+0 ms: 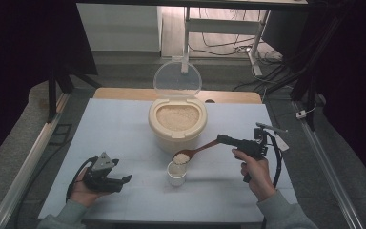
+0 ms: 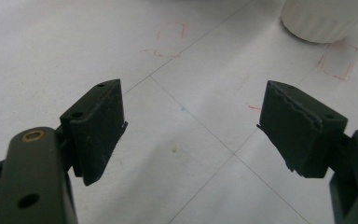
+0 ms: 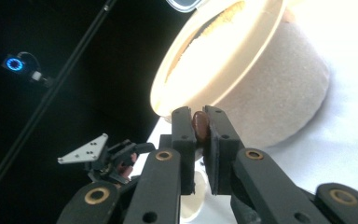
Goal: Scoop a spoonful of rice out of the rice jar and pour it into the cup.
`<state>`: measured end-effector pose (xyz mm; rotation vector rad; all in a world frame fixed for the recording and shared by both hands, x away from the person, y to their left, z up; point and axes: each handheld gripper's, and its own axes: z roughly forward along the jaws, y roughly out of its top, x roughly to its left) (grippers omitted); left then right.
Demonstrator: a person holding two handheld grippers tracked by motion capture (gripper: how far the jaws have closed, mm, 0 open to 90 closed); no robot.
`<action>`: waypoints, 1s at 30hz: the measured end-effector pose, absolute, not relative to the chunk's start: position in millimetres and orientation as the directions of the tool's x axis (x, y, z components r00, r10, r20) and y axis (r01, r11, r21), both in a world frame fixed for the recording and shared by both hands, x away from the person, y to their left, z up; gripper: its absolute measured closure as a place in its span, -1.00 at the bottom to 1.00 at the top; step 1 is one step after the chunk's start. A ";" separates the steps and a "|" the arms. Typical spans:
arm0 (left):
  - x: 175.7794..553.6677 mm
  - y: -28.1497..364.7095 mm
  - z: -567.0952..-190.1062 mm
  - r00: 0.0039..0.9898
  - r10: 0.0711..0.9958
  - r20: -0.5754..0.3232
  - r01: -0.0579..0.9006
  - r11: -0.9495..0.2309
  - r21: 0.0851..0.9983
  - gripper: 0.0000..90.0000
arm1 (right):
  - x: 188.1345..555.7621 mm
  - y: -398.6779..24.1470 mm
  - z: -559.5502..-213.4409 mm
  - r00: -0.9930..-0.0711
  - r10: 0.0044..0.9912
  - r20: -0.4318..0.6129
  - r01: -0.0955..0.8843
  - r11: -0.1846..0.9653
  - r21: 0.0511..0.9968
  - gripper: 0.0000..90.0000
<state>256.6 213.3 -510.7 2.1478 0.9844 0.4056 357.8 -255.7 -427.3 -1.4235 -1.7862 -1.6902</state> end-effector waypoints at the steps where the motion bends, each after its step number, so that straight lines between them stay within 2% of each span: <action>1: 256.7 213.3 -510.7 0.658 0.753 -0.015 0.524 -0.443 0.728 -0.51 | 358.0 -255.2 -428.0 -0.466 0.446 0.764 0.791 -0.178 0.586 0.85; 13: 256.5 213.8 -510.8 0.658 0.753 -0.014 0.524 -0.444 0.727 -0.51 | 358.6 -242.6 -425.0 -0.513 0.510 0.690 0.767 -0.088 0.635 0.85; 30: 256.6 213.6 -511.2 0.660 0.751 -0.014 0.524 -0.447 0.725 -0.51 | 348.6 -223.2 -407.6 -0.650 0.569 0.504 0.642 0.055 0.765 0.85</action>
